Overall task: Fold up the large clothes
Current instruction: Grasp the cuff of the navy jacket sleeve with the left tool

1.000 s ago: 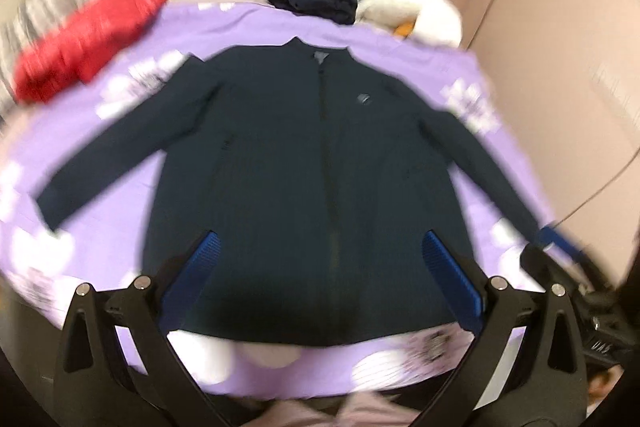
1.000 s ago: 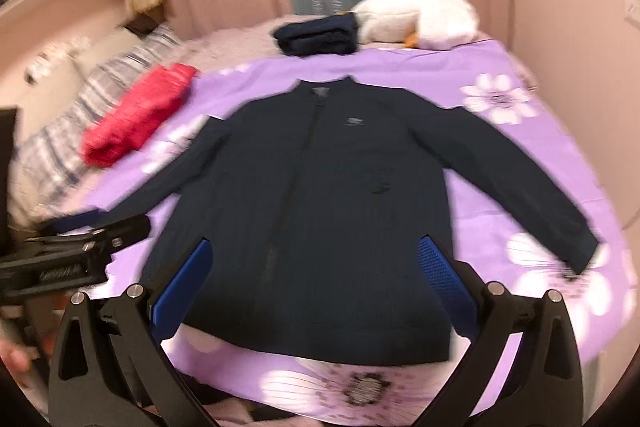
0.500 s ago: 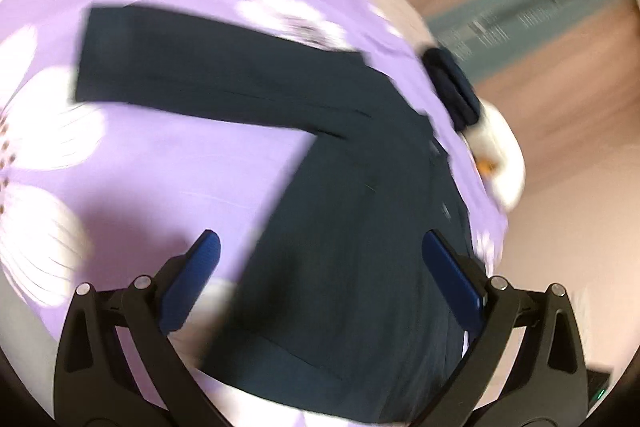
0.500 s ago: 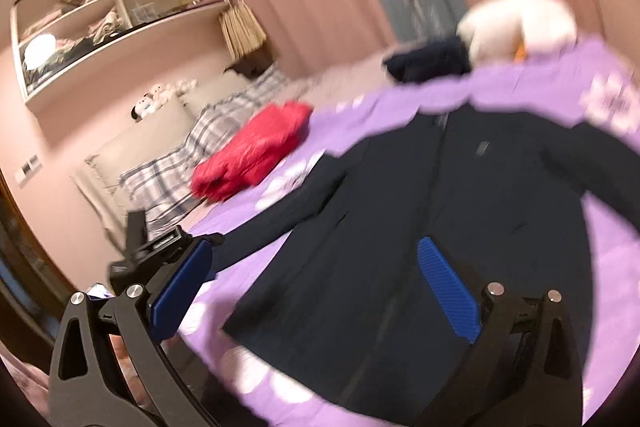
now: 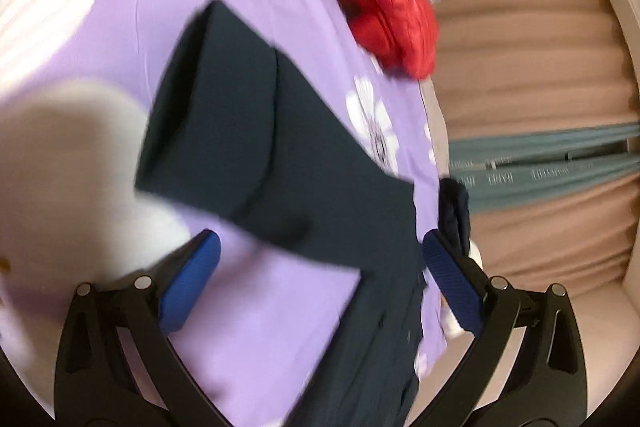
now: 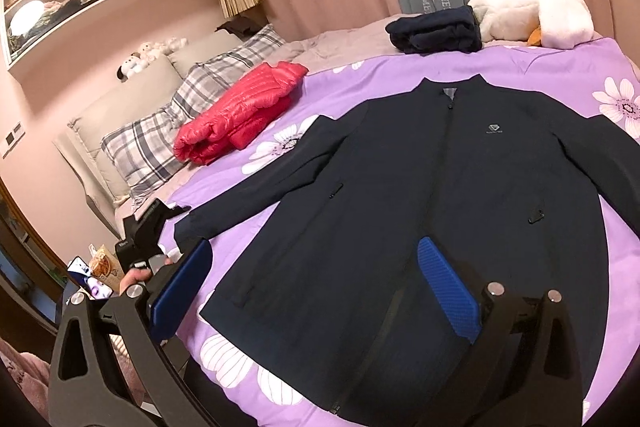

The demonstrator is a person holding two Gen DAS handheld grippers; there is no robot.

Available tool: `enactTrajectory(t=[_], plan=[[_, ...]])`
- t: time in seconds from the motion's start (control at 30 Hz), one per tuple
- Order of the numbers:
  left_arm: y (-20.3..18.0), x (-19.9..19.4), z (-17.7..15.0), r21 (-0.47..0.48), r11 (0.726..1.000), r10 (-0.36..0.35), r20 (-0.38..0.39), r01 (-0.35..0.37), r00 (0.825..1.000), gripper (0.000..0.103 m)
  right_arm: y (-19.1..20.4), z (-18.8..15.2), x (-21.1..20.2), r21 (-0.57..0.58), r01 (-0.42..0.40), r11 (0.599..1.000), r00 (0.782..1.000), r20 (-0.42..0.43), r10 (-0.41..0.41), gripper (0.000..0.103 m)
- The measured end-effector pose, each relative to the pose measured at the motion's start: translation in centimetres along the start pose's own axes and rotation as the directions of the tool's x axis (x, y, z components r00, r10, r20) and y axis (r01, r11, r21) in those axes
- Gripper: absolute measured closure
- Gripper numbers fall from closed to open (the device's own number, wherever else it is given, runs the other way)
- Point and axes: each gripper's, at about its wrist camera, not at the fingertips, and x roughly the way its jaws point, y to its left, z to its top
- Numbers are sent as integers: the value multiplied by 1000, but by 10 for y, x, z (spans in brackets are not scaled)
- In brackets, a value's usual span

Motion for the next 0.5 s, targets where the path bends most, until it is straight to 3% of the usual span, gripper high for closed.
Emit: enactTrajectory(t=[0.2, 0.27, 0.33, 0.37, 0.43, 0.5], plan=[[1, 9, 23, -73, 994, 86, 108, -79, 990, 6, 7, -2, 14, -18, 2, 1000, 1000, -24, -2, 1], [0, 13, 30, -92, 986, 150, 126, -139, 981, 19, 11, -2, 16, -38, 8, 999, 1000, -29, -9, 1], [3, 17, 36, -106, 975, 210, 136, -197, 968, 48, 14, -3, 18, -68, 15, 998, 999, -32, -17, 1], [7, 17, 39, -113, 971, 227, 138, -213, 964, 57, 16, -3, 20, -80, 18, 997, 999, -36, -21, 1], [13, 17, 45, -107, 971, 225, 132, -212, 965, 66, 16, -3, 23, -89, 21, 996, 999, -43, -25, 1], [8, 19, 50, -57, 973, 229, 127, -223, 965, 69, 15, -3, 27, -79, 15, 997, 998, -53, -19, 1]])
